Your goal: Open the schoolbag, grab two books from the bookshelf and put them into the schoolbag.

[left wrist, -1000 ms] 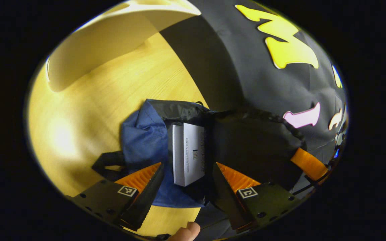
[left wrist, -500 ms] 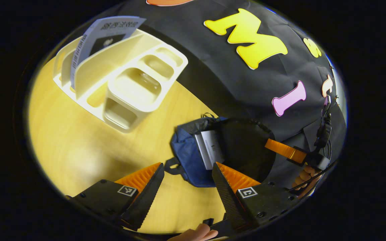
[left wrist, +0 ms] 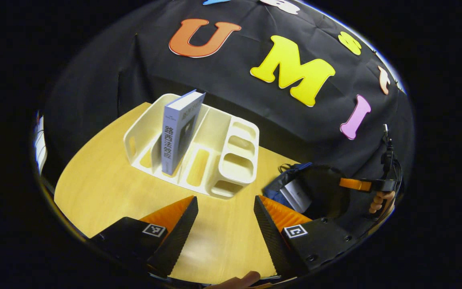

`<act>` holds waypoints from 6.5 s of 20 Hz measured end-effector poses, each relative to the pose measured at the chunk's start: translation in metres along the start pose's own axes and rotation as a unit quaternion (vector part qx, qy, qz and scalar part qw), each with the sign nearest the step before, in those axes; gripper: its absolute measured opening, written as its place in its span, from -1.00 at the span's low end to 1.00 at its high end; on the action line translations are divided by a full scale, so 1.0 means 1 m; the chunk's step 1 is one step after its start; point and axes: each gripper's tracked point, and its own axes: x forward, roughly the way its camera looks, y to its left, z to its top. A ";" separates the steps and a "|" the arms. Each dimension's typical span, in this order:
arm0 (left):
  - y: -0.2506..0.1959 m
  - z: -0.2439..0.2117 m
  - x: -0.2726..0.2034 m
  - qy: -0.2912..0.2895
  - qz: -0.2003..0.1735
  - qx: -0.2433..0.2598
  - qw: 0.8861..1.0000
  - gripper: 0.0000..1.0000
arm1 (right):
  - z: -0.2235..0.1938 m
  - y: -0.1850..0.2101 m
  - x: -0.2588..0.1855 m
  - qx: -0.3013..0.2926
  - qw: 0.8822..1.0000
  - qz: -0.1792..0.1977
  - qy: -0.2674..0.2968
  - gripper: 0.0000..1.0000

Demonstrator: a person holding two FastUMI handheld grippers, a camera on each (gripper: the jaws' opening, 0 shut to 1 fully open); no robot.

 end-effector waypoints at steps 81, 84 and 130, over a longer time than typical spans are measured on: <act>0.046 0.027 -0.076 0.229 0.035 -0.054 0.971 -0.12 | -0.036 0.019 0.032 -0.017 0.996 0.088 0.025 -0.99; 0.013 0.003 -0.078 0.233 -0.021 -0.094 0.968 -0.12 | -0.033 0.019 0.029 -0.020 0.996 0.084 0.024 -0.99; -0.360 -0.110 0.275 0.093 -0.328 -0.395 0.853 -0.13 | -0.002 0.051 -0.010 -0.145 0.973 0.178 0.025 -0.99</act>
